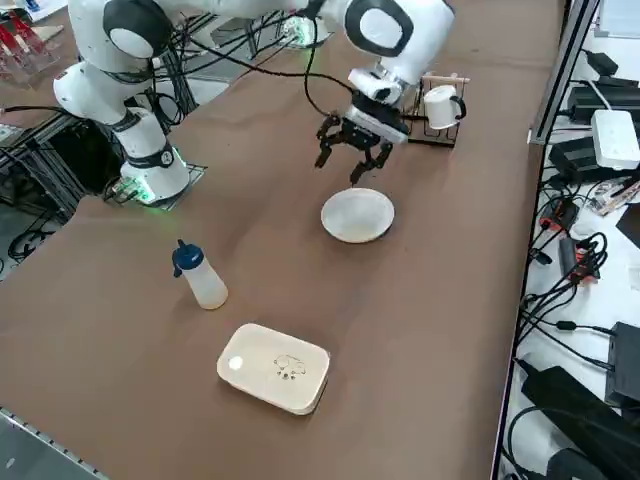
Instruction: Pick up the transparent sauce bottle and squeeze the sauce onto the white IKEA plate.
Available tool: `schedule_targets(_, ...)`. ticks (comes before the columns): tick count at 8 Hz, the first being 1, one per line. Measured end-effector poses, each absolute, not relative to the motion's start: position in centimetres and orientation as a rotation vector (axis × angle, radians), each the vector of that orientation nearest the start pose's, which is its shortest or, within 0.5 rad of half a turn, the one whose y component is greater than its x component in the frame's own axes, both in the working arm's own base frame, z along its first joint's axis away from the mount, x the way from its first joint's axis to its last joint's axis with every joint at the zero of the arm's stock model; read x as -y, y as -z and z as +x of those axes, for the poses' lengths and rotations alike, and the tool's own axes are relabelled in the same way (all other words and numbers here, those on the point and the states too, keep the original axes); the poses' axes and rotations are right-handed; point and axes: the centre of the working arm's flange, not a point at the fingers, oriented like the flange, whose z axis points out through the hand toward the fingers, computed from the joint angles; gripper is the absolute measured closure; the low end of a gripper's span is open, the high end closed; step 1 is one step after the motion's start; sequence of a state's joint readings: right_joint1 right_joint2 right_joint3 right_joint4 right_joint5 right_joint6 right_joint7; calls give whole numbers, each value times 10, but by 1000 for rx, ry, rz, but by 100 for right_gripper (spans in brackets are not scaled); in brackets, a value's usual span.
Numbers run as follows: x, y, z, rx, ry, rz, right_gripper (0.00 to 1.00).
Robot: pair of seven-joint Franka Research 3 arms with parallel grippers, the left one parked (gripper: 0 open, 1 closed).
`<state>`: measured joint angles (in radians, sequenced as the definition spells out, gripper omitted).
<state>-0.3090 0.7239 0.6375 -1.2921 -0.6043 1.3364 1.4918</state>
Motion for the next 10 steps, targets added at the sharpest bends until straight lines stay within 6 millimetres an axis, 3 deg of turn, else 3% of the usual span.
schedule_targets(4, -32, -391, 673, 980, 475, 2589, 0)
schedule_targets(6, 3, -437, 665, 796, 566, 2809, 0)
schedule_targets(8, 35, -489, 648, 606, 543, 3021, 0)
schedule_targets(10, 32, -541, 625, 463, 431, 3104, 0)
